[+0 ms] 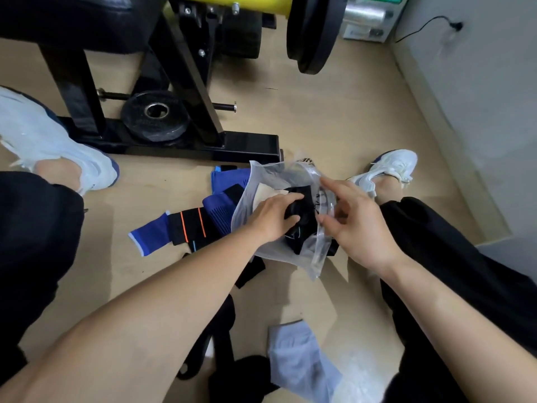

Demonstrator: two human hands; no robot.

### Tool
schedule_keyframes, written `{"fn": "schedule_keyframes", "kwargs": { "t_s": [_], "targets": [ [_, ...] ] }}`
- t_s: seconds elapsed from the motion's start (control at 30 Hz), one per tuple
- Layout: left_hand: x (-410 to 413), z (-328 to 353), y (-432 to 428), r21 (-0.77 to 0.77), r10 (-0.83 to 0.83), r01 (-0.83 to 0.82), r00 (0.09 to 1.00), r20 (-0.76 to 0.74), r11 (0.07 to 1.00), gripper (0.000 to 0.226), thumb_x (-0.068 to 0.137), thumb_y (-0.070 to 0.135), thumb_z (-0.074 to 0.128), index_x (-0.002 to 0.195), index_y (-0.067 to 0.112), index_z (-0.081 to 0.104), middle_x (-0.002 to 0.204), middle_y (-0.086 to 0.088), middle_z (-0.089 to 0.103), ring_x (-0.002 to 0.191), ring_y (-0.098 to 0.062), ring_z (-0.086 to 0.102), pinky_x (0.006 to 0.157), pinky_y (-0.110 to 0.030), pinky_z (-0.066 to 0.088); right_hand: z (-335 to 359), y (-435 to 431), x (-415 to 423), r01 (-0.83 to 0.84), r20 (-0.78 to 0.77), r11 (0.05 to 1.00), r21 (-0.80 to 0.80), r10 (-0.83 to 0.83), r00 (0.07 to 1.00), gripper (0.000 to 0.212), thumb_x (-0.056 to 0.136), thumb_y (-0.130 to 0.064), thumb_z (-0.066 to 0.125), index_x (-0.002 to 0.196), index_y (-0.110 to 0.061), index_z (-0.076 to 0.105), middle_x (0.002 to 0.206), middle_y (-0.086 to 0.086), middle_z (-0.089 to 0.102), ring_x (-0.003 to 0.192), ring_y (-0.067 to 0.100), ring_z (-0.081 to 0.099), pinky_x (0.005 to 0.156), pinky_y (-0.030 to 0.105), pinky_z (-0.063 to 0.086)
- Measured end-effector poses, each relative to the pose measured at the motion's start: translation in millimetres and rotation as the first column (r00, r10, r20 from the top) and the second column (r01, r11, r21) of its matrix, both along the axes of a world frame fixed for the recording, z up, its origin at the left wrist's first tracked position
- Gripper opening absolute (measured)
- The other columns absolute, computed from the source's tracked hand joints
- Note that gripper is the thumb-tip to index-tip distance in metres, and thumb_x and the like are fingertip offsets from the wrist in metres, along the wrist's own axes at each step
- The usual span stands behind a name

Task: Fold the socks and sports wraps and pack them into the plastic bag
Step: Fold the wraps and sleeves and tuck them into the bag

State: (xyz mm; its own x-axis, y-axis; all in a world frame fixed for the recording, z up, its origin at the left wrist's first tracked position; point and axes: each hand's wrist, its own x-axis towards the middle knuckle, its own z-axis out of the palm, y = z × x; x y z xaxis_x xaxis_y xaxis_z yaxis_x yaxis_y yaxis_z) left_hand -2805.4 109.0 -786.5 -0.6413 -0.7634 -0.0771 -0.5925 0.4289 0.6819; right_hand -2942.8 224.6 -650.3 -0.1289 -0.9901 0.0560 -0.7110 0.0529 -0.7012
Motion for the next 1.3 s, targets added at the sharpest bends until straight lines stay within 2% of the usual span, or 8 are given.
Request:
{"fn": "schedule_keyframes", "kwargs": {
  "t_s": [0.17, 0.3, 0.57, 0.7, 0.83, 0.97, 1.2, 1.3],
  "targets": [
    [7.8, -7.9, -0.4, -0.239, 0.024, 0.045, 0.959, 0.282, 0.97, 0.055, 0.099, 0.039, 0.057, 0.151, 0.031, 0.039, 0.16, -0.006, 0.023, 0.136, -0.031, 0.035, 0.097, -0.045, 0.05, -2.7, 0.6, -1.1, -0.009, -0.001, 1.0, 0.01, 0.009, 1.0, 0.063, 0.087, -0.001, 0.069, 0.144, -0.019, 0.049, 0.119, -0.011, 0.05, 0.072, 0.005, 0.058, 0.071, 0.011, 0.047],
    [13.6, -10.3, 3.3, -0.386, -0.061, 0.194, 0.941, 0.332, 0.902, 0.041, 0.1, 0.035, 0.054, 0.141, 0.031, 0.053, 0.158, -0.004, 0.03, 0.137, -0.031, 0.033, 0.101, -0.044, 0.045, -3.2, -0.8, -1.1, -0.009, 0.009, 1.0, 0.014, 0.009, 1.0, 0.063, 0.087, -0.001, 0.069, 0.144, -0.02, 0.049, 0.121, -0.01, 0.051, 0.07, 0.01, 0.062, 0.071, 0.016, 0.052],
    [12.5, -25.8, -13.0, -0.054, -0.269, 0.312, 0.883, 0.386, 0.949, 0.066, 0.099, 0.041, 0.059, 0.156, 0.04, 0.027, 0.169, 0.004, 0.001, 0.149, -0.028, 0.02, 0.108, -0.047, 0.043, -1.9, -0.3, 0.3, -0.025, 0.005, 1.0, 0.012, 0.025, 1.0, 0.062, 0.087, -0.001, 0.069, 0.144, -0.019, 0.05, 0.126, -0.008, 0.053, 0.082, 0.0, 0.059, 0.076, 0.012, 0.049],
    [-7.7, -25.6, -14.7, -0.131, -0.272, 0.346, 0.879, 0.391, 0.929, 0.062, 0.105, 0.037, 0.049, 0.16, 0.032, 0.02, 0.17, 0.001, 0.0, 0.15, -0.026, 0.019, 0.114, -0.041, 0.037, 0.1, 0.0, -0.1, -0.044, 0.004, 0.999, -0.001, 0.044, 0.999, 0.063, 0.086, 0.002, 0.067, 0.144, -0.018, 0.05, 0.125, -0.008, 0.053, 0.079, -0.005, 0.057, 0.075, 0.009, 0.045],
    [-12.4, -34.2, -8.8, -0.233, -0.246, 0.444, 0.781, 0.575, 0.865, 0.062, 0.105, 0.052, 0.033, 0.161, 0.033, 0.014, 0.17, 0.001, -0.004, 0.154, -0.024, 0.012, 0.118, -0.041, 0.03, 0.8, 2.0, -7.9, -0.064, -0.032, 0.998, -0.004, 0.064, 0.997, 0.064, 0.085, 0.002, 0.067, 0.144, -0.019, 0.051, 0.122, -0.014, 0.052, 0.079, -0.009, 0.055, 0.078, 0.007, 0.042],
    [-13.5, -26.2, -12.1, -0.12, -0.245, 0.416, 0.718, 0.651, 0.901, 0.066, 0.099, 0.063, 0.02, 0.16, 0.04, 0.012, 0.169, 0.007, -0.01, 0.154, -0.026, 0.01, 0.119, -0.044, 0.022, -3.3, 1.9, -12.6, -0.075, -0.098, 0.997, 0.026, 0.077, 0.992, 0.064, 0.084, -0.001, 0.07, 0.143, -0.019, 0.051, 0.126, -0.011, 0.054, 0.077, -0.003, 0.057, 0.076, 0.006, 0.041],
    [1.0, -1.6, -10.9, 0.039, -0.266, 0.283, 0.836, 0.481, 0.958, 0.061, 0.096, 0.068, 0.033, 0.153, 0.045, 0.033, 0.169, 0.011, 0.01, 0.146, -0.03, 0.028, 0.095, -0.044, 0.039, -11.5, 3.4, -4.2, -0.124, -0.059, 0.99, 0.068, 0.128, 0.99, 0.063, 0.085, -0.001, 0.069, 0.142, -0.021, 0.052, 0.121, -0.011, 0.053, 0.074, 0.011, 0.056, 0.074, 0.01, 0.044],
    [29.4, 3.0, 3.1, 0.004, -0.207, 0.216, 0.931, 0.301, 0.976, 0.055, 0.097, 0.059, 0.046, 0.148, 0.038, 0.047, 0.161, 0.008, 0.036, 0.14, -0.028, 0.041, 0.1, -0.043, 0.046, -14.5, 4.2, -0.1, -0.181, -0.041, 0.981, 0.075, 0.184, 0.982, 0.059, 0.085, -0.002, 0.07, 0.14, -0.019, 0.055, 0.116, -0.01, 0.053, 0.077, 0.011, 0.057, 0.075, 0.01, 0.043]
  ]
}}
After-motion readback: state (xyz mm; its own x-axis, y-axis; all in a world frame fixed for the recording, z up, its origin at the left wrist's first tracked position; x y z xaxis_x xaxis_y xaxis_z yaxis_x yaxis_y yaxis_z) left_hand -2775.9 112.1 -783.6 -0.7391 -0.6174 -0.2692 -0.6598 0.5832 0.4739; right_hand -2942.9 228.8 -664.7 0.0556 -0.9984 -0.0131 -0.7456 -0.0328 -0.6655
